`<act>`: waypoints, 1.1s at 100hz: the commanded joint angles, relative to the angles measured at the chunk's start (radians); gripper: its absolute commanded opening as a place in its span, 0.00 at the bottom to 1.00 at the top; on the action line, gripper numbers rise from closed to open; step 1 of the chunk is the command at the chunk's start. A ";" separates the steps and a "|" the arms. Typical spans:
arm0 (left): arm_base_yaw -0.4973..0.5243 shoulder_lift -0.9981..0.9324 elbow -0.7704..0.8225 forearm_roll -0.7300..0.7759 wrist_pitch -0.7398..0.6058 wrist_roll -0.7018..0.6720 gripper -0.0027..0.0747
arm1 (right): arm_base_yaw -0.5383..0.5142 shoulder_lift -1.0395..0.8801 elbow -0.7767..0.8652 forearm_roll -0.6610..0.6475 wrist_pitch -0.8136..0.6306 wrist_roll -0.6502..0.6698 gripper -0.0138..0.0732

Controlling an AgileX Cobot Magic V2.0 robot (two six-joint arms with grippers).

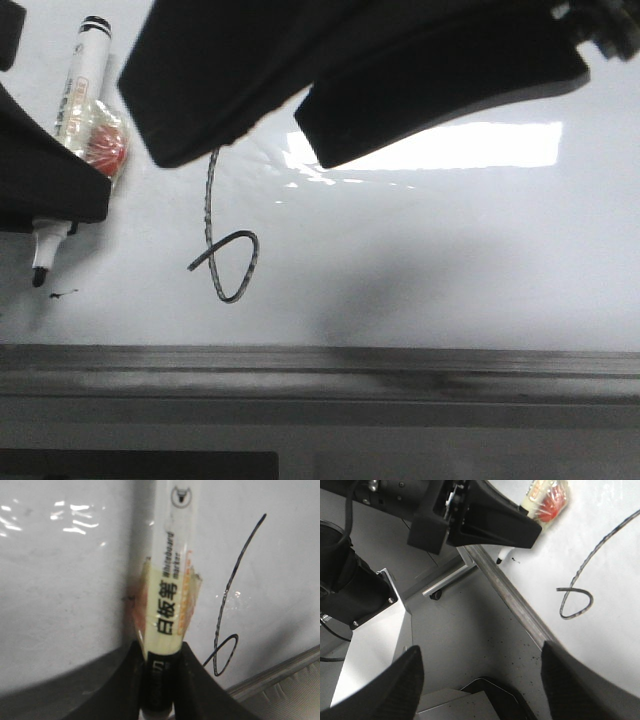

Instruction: Write number 6 on whiteboard

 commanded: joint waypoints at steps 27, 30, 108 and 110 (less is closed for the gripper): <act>0.001 -0.002 -0.028 -0.030 -0.054 0.000 0.67 | 0.001 -0.023 -0.025 0.011 -0.062 -0.009 0.66; 0.001 -0.002 -0.028 -0.040 -0.054 0.000 0.67 | 0.001 -0.023 -0.025 0.011 -0.064 -0.009 0.66; 0.001 -0.507 -0.025 0.125 0.012 0.004 0.01 | 0.001 -0.341 0.069 -0.068 -0.127 -0.009 0.09; 0.001 -0.522 -0.021 0.136 0.012 0.009 0.01 | 0.001 -0.363 0.079 -0.069 -0.140 -0.009 0.09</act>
